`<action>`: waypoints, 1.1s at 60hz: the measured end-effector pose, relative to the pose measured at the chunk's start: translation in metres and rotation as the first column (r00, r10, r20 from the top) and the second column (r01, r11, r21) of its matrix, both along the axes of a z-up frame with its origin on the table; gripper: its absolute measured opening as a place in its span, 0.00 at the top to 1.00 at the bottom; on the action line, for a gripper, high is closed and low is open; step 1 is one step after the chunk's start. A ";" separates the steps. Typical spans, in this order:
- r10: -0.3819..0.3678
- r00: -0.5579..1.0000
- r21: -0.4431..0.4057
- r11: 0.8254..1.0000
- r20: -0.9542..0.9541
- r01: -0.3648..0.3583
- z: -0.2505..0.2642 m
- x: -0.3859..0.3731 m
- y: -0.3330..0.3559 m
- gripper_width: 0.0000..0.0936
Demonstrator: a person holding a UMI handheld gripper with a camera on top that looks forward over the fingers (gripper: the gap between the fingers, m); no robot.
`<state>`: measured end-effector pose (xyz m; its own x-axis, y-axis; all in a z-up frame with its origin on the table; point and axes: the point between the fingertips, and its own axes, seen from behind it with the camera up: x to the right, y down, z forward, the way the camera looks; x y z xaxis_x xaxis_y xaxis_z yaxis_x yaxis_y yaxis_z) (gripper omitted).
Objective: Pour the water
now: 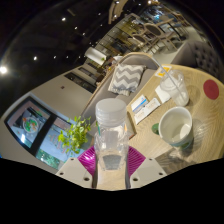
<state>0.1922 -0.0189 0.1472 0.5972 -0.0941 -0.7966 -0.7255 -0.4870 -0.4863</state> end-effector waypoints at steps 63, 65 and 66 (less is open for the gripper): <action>-0.068 0.978 0.184 0.982 0.197 0.031 0.077 0.106 -0.004 0.60; -0.089 0.956 0.203 0.979 0.279 0.031 0.083 0.121 -0.004 0.60; -0.101 0.942 0.210 0.977 0.319 0.033 0.085 0.130 -0.004 0.60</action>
<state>0.3219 -0.0226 0.2324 0.8249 -0.0028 -0.5653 -0.5378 -0.3116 -0.7833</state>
